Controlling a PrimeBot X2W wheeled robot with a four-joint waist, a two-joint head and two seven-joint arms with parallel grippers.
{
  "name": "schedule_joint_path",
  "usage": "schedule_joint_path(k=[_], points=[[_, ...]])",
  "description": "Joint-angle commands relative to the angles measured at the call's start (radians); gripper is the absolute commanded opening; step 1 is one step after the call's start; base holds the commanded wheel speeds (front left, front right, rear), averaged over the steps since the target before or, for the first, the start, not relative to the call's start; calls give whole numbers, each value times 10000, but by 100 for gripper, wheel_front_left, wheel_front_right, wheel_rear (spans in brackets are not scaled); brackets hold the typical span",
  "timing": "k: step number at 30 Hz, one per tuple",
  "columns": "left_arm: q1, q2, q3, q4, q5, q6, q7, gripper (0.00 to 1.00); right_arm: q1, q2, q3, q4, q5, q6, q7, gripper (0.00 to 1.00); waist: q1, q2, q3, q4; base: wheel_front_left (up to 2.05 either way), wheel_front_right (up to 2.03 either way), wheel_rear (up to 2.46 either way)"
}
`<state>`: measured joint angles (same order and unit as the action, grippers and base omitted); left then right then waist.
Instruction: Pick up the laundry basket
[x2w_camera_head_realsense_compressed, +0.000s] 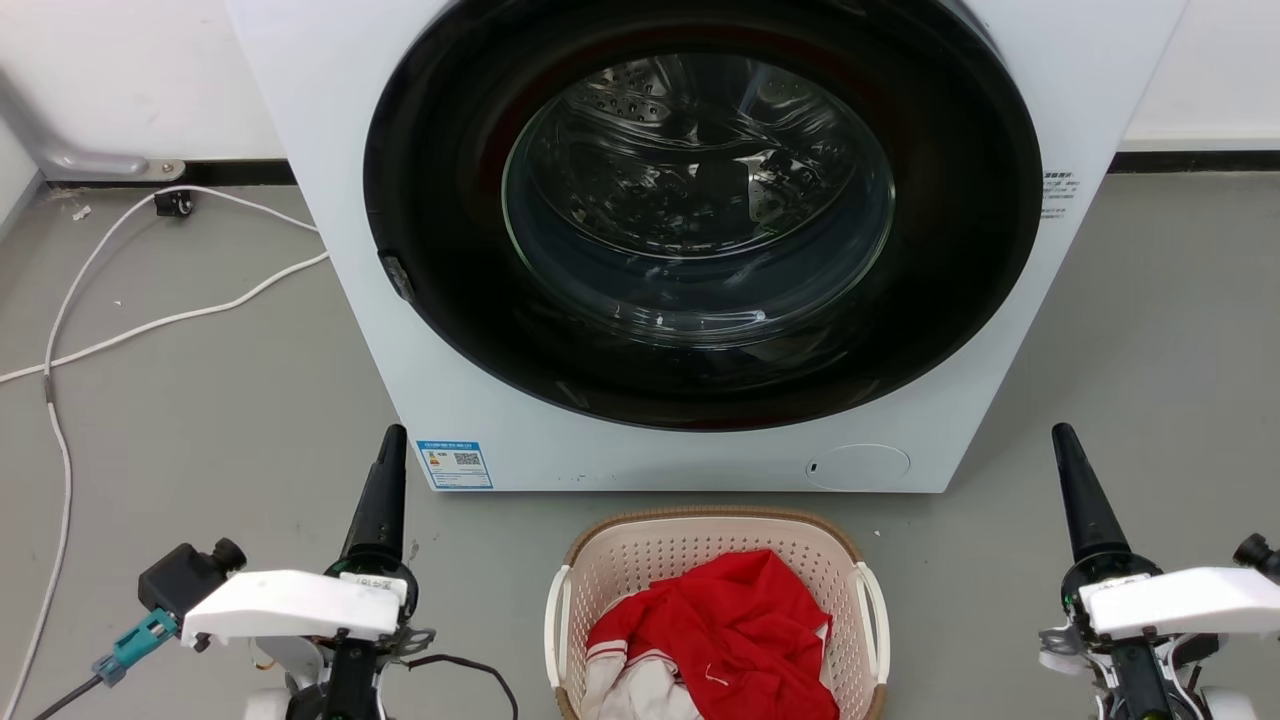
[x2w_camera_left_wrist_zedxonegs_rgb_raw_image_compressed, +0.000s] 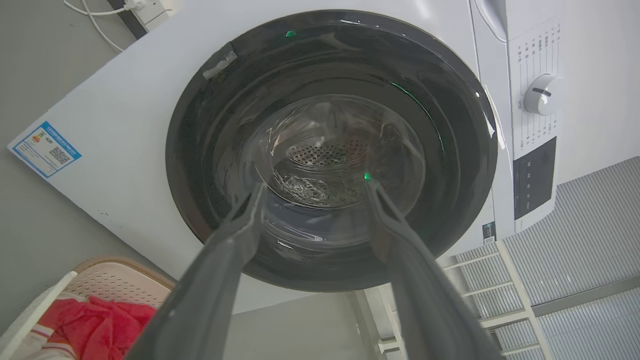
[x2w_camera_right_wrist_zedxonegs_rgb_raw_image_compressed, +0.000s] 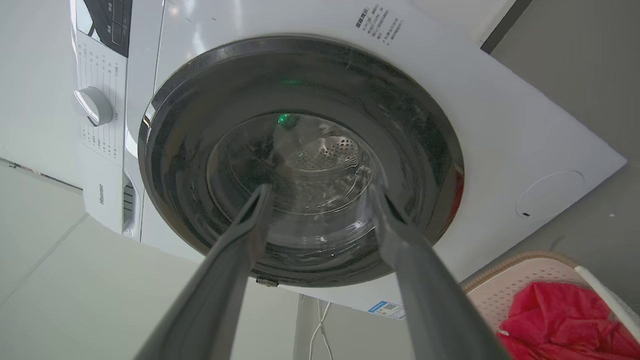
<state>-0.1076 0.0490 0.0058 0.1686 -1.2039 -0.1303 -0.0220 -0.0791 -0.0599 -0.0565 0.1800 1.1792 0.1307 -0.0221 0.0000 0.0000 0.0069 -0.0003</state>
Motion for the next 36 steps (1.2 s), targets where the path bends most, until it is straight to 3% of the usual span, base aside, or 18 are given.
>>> schedule_joint_path(k=[1,15,36], points=[[-221,27,-61,-183,548,-6,-116,100,-113,-81,26,-217,-654,3,-125,100,0,0,-5,1,0,0,0],[-387,110,-635,-51,3819,10,-608,100,-37,-62,101,-270,-4184,2,-574,100,0,0,-30,5,0,0,0],[-594,427,-1526,316,6991,425,-1194,100,18,29,192,-319,-7429,1,-602,100,0,0,-39,-28,0,0,0]])
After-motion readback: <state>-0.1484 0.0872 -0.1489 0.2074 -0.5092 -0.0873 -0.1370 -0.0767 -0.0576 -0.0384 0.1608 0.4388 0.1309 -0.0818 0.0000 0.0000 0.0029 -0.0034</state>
